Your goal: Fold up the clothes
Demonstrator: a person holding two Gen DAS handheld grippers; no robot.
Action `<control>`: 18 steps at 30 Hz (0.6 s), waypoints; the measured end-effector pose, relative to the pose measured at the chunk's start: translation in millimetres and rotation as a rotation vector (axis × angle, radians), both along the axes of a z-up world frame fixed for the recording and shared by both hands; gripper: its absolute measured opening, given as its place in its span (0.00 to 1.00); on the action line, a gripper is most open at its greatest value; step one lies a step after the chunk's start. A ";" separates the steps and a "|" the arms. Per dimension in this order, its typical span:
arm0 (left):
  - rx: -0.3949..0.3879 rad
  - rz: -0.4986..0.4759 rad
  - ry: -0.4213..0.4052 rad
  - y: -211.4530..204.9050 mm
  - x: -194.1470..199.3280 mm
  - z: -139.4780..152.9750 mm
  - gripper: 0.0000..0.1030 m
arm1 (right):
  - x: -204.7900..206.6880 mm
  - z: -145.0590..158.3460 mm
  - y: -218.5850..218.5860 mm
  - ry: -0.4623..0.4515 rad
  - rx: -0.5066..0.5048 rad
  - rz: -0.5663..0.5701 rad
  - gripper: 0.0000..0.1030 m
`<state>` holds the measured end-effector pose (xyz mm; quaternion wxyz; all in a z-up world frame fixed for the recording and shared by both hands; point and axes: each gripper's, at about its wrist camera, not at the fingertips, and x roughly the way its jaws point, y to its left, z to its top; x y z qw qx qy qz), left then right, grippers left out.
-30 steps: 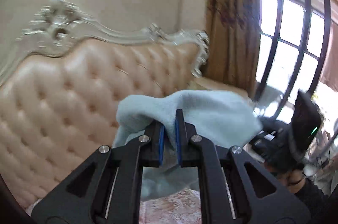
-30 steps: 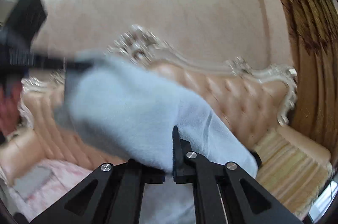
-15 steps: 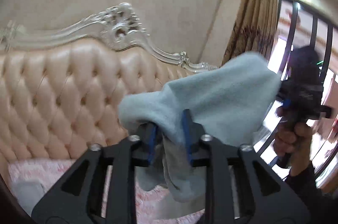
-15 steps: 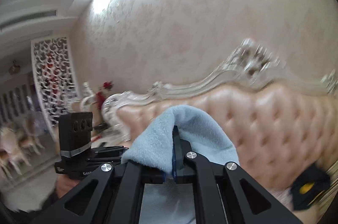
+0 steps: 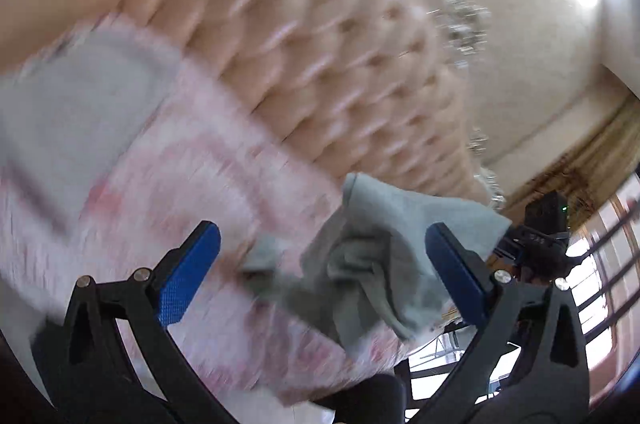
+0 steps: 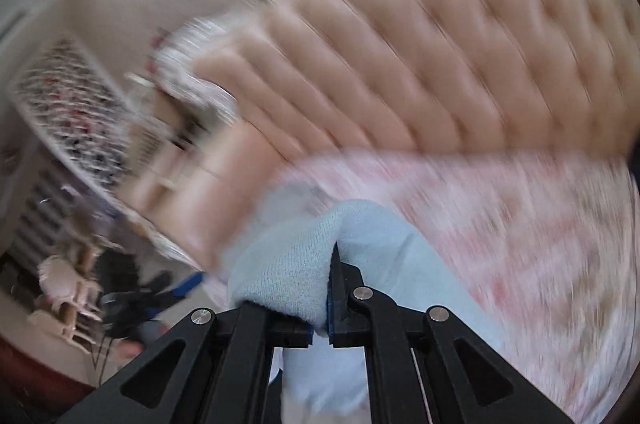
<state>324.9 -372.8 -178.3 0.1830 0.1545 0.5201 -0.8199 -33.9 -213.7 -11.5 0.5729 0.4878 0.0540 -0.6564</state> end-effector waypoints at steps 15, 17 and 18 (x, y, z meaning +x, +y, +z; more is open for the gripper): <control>0.229 -0.269 -0.038 59.2 -111.6 -86.5 0.99 | -64.4 -126.8 135.9 0.305 0.431 -0.384 0.75; 0.262 -0.273 -0.042 62.2 -114.1 -93.2 0.98 | -52.1 -121.3 141.7 0.412 0.457 -0.408 0.76; 0.275 -0.271 -0.046 63.4 -113.7 -96.4 0.97 | -43.2 -118.5 141.9 0.463 0.450 -0.401 0.76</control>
